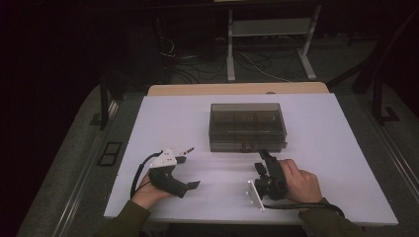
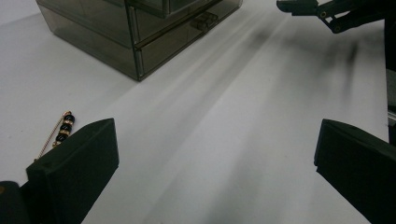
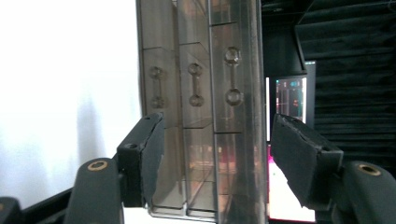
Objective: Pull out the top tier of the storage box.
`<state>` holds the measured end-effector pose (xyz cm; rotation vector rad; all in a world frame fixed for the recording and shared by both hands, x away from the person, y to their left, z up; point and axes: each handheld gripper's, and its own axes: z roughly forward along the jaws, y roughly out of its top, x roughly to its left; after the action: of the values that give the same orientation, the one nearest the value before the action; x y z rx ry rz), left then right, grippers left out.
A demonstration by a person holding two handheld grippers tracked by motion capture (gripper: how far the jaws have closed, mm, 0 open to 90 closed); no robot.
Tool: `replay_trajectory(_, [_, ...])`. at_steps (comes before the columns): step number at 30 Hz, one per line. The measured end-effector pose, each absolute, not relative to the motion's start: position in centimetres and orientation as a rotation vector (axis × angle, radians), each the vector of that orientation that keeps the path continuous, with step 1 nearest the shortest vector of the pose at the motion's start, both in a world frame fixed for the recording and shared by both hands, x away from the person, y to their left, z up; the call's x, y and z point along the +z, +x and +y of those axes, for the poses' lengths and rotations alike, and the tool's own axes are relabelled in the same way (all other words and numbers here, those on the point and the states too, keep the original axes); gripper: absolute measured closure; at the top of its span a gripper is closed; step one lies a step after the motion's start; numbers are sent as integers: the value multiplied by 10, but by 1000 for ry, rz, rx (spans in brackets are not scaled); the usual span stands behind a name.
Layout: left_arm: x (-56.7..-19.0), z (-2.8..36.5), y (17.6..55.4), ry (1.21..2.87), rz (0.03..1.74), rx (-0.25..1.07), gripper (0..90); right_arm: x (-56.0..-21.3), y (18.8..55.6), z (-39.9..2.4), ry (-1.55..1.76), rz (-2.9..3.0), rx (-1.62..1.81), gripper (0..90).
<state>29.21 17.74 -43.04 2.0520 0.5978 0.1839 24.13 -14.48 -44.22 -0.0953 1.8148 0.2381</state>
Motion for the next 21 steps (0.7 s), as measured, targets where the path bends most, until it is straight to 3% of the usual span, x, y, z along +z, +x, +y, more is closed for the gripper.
replay_trajectory(21, [-430,178,291,2058,599,188,0,-439,247,-149,24,1907,349,205])
